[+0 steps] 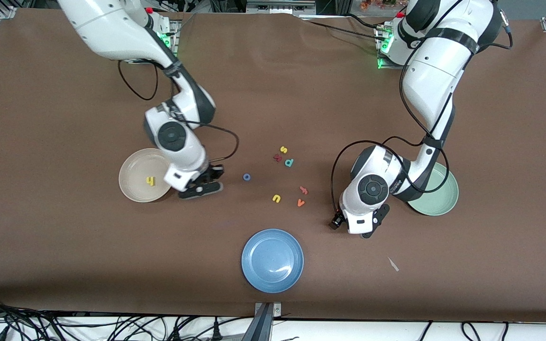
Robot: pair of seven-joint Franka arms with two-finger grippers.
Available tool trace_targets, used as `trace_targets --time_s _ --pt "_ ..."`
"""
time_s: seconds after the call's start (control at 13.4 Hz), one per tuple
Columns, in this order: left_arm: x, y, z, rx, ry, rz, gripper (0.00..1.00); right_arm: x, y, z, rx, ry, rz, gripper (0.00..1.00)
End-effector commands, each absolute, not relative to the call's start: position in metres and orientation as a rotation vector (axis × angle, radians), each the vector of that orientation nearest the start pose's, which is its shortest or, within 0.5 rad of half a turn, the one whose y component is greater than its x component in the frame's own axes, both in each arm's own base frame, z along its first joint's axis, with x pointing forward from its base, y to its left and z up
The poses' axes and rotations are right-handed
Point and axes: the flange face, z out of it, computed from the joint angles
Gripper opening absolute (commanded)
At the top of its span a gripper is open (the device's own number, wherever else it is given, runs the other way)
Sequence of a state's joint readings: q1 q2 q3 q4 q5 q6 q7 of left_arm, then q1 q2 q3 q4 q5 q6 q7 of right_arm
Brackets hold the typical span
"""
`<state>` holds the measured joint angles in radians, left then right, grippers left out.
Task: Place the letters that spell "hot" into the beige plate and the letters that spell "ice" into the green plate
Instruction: 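Drop the orange 7 on the beige plate while the left gripper grasps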
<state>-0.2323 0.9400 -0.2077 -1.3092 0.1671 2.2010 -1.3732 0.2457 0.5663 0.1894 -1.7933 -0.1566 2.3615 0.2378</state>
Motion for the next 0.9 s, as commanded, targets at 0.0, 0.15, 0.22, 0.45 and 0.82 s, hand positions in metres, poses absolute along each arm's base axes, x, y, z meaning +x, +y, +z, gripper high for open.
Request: trace_targets --time_s 0.0,0.15,0.22,0.45,0.82 --pt "0.694 -0.272 0.175 -2.81 -1.409 0.045 0.81 0.597 0.204 0.263 -3.117 -0.571 0.024 0.0" --pt "0.692 -0.278 0.176 -2.808 -1.421 0.048 0.82 0.601 0.164 0.261 -3.106 -0.642 0.079 0.0" --pt "0.689 -0.284 0.178 -2.803 -1.428 0.05 0.82 0.601 0.146 0.257 -3.108 -0.641 0.099 0.03" --pt "0.683 -0.3 0.181 -2.781 -1.459 0.043 0.83 0.596 0.122 0.242 -3.106 -0.628 0.145 0.41" --pt "0.684 -0.296 0.175 -2.78 -1.458 0.039 0.68 0.592 0.14 0.242 -3.067 -0.487 0.153 0.44"
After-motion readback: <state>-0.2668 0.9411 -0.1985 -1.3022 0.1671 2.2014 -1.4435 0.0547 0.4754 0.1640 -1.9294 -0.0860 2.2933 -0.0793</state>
